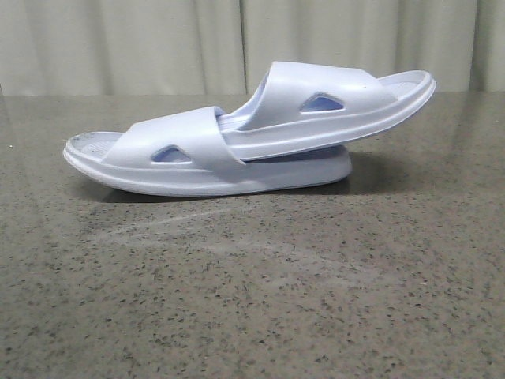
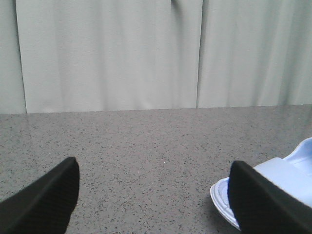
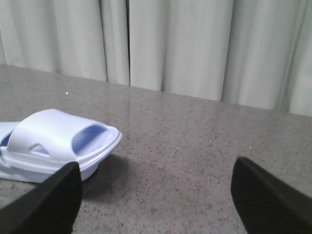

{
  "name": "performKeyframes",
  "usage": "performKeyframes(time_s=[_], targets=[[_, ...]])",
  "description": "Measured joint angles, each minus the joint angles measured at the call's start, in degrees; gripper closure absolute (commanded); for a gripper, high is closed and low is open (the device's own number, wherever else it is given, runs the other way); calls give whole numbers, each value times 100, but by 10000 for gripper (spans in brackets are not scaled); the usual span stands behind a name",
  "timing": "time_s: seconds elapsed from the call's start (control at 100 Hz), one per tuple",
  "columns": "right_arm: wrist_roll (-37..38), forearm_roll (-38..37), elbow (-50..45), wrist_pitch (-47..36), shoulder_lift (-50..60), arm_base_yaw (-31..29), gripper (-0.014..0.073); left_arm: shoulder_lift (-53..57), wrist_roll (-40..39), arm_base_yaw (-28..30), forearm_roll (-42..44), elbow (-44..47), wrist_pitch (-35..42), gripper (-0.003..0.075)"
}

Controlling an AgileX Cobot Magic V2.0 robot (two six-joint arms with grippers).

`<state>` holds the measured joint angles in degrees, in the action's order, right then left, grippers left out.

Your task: Insert blue slippers together front up

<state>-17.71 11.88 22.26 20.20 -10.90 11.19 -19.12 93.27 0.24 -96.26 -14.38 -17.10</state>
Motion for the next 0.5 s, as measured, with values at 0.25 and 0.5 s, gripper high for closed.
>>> performKeyframes(time_s=[0.25,0.5], targets=[[0,-123,-115,-321,294,0,46,0,0,0,-5,3,0,230],[0,-135,-116,-560,294,0,323,0,-3,0,-5,3,0,522]])
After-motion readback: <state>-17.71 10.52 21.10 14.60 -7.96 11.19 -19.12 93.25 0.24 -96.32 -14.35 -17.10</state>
